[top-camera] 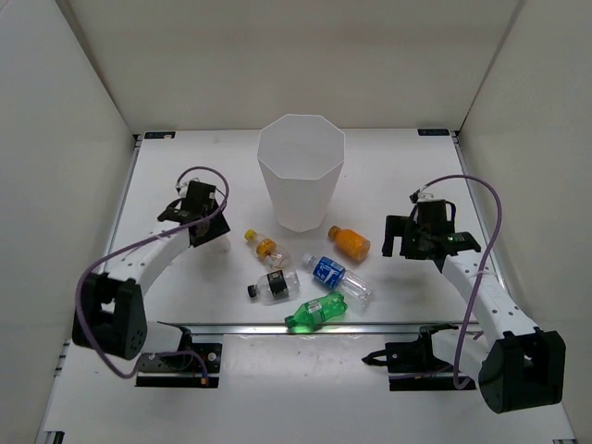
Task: Put the plastic bottles in the bin
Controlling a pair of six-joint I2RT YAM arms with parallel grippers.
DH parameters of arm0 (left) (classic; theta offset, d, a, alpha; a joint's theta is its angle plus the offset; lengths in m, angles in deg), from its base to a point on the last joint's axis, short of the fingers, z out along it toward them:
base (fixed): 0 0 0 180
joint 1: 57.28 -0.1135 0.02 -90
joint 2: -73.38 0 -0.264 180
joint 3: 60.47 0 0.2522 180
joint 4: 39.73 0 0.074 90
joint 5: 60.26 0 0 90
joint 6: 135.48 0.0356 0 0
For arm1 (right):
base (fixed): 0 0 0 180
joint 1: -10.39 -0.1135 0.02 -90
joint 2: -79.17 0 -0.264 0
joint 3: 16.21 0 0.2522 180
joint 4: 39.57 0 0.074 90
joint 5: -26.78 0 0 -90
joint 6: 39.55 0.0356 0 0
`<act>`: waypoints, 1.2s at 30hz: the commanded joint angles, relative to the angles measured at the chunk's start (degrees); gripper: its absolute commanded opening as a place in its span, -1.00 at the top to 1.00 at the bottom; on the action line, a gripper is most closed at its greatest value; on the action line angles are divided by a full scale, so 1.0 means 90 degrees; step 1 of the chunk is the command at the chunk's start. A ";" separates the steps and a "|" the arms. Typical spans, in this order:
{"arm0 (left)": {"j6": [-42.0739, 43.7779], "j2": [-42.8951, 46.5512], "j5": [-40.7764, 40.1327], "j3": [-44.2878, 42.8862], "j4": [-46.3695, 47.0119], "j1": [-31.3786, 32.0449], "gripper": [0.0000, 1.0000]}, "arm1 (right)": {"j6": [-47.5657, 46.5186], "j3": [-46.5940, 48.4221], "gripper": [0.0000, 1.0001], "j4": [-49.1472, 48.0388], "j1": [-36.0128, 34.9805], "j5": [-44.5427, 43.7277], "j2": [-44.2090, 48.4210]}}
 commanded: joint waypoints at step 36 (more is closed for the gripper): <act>0.1821 -0.0716 0.0791 -0.5027 0.0848 0.2237 -0.98 | -0.2053 0.0720 -0.95 -0.3031 -0.1444 0.1815 -0.2675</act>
